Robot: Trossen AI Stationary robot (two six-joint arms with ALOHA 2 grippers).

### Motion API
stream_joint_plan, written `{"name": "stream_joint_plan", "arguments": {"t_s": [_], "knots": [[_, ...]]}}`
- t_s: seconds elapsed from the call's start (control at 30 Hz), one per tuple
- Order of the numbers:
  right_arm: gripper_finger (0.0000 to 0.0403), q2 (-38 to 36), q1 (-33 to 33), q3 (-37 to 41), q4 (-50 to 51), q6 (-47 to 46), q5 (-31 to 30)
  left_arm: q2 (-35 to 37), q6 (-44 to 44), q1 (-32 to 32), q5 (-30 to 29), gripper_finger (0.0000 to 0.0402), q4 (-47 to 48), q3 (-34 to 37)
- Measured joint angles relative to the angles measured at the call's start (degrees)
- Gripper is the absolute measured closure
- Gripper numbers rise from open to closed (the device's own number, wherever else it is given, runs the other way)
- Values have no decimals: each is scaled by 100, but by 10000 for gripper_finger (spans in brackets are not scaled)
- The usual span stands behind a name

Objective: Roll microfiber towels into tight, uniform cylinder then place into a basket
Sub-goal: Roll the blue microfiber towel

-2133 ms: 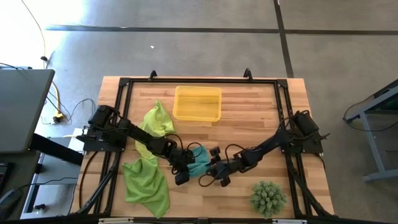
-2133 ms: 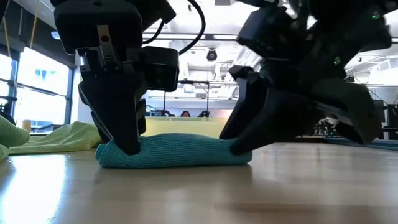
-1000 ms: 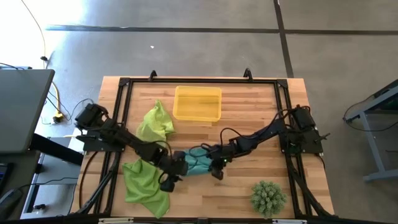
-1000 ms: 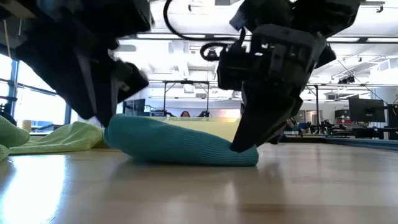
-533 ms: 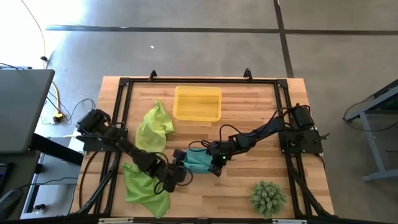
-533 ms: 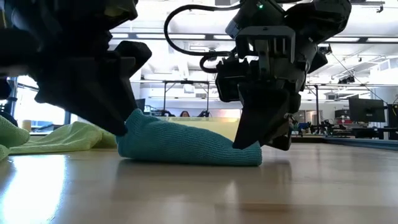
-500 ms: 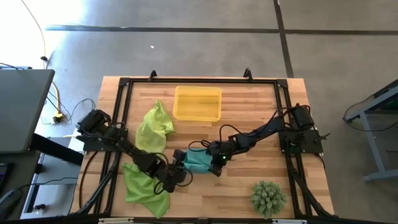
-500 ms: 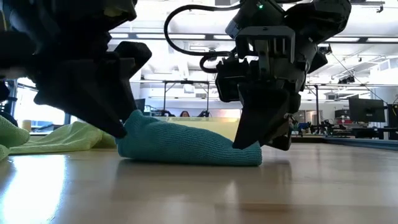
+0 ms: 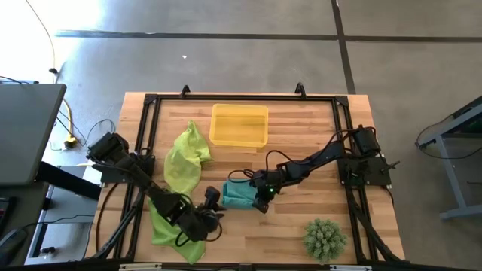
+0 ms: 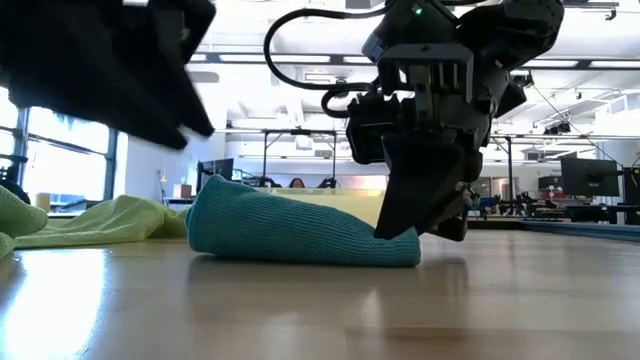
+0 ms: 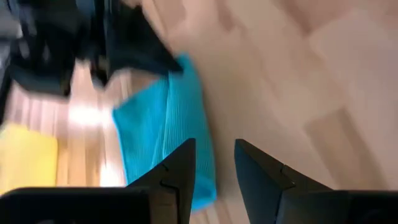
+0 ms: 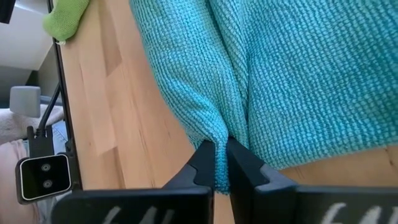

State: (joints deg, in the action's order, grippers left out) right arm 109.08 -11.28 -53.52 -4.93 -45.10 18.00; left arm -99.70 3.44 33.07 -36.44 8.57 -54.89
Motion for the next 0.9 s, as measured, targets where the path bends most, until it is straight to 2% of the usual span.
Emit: {"name": "stream_joint_plan", "arguments": {"t_s": [0.17,0.23,0.37,0.57,0.73,0.9], "knots": [[398,0,1,0,0,6,-13,-179,399,-281,23,300,-355,0],[398,0,-1,0,-1,-7,-20,-267,178,-433,153,300,-323,4],[398,0,-1,0,4,-38,-22,-451,-325,-718,880,300,-289,4],[398,0,1,0,-7,-37,-6,-717,-554,-922,1009,300,144,0],[398,0,5,-1,-24,9,-24,-805,-1230,-1044,1433,300,302,-26],[390,0,5,0,-58,485,-4,-813,-2421,-1139,1872,300,298,-26]]}}
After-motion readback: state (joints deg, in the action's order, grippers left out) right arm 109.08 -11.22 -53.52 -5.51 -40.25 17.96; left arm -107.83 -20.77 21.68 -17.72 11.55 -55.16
